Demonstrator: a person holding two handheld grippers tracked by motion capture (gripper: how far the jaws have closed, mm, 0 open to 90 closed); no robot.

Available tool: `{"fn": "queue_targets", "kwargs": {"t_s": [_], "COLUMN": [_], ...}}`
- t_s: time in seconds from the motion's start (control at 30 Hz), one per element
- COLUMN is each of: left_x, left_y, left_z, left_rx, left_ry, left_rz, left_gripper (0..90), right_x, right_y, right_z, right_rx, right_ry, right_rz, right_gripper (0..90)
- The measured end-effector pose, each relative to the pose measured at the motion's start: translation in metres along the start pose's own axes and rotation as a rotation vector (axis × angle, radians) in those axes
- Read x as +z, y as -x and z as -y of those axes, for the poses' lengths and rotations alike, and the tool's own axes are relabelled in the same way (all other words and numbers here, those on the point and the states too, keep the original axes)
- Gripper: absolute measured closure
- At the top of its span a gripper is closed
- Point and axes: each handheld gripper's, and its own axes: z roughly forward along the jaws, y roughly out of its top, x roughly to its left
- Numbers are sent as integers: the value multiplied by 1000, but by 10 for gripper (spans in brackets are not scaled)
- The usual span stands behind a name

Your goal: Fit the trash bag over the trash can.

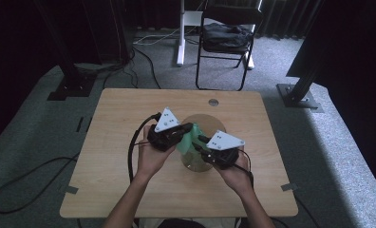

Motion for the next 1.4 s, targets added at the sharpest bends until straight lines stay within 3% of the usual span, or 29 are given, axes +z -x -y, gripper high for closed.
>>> {"fn": "queue_targets", "kwargs": {"t_s": [0.3,0.5,0.83,1.17,1.27,1.4], "left_x": [-1,-2,-6,-4,-4,-1], "left_y": [0,-2,-12,-23,-23,-19], "left_z": [0,1,3,11,11,9], "left_rx": [-4,-14,-45,-107,-107,-102], "left_ry": [1,8,12,6,4,4], "left_rz": [9,13,1,26,27,37], "left_gripper": [900,900,900,900,900,900], "right_x": [7,8,1,-12,-14,-14], "right_y": [6,8,13,21,21,11], "right_z": [0,-1,6,16,17,14], "right_rx": [19,18,27,43,53,17], "right_ry": [-28,-33,-43,-57,-48,-2], "right_rz": [44,20,21,43,28,-3], "right_gripper": [758,900,900,900,900,825]}}
